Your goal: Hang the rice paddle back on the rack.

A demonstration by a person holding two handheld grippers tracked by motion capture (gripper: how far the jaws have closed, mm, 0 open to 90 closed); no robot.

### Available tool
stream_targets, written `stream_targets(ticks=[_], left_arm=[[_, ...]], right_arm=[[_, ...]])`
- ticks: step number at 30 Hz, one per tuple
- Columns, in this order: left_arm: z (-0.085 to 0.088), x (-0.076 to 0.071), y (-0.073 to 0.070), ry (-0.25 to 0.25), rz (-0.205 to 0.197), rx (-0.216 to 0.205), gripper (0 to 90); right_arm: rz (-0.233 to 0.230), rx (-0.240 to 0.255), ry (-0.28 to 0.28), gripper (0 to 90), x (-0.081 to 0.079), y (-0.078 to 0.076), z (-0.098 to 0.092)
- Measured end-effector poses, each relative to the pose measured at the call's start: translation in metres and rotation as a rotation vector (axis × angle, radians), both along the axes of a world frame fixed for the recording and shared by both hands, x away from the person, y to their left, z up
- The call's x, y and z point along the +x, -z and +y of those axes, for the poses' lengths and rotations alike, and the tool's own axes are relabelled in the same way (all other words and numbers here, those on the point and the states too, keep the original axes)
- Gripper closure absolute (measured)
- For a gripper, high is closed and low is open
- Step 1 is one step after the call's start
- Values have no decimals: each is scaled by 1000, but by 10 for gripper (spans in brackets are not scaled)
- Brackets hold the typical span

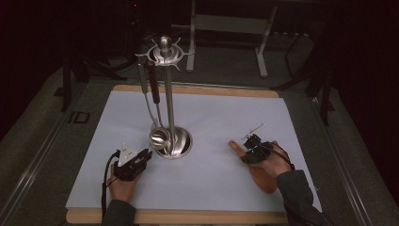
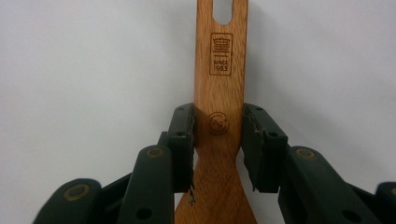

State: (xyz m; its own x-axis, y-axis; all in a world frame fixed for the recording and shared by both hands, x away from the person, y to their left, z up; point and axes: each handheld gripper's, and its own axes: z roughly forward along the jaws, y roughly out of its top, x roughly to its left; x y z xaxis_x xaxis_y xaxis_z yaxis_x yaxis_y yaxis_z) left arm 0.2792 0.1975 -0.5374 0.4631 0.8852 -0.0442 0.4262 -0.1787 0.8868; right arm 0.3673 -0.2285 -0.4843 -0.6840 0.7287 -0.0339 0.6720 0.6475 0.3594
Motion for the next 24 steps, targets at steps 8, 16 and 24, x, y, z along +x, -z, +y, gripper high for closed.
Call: stream_targets(ticks=[8, 16, 24], left_arm=[[0, 0, 0, 0, 0, 1, 764], [0, 0, 0, -1, 0, 1, 764], [0, 0, 0, -1, -1, 2, 764]], right_arm=[[-52, 66, -20, 663, -1, -12, 4], [-70, 118, -46, 664, -1, -19, 8], [-128, 169, -53, 664, -4, -29, 11]])
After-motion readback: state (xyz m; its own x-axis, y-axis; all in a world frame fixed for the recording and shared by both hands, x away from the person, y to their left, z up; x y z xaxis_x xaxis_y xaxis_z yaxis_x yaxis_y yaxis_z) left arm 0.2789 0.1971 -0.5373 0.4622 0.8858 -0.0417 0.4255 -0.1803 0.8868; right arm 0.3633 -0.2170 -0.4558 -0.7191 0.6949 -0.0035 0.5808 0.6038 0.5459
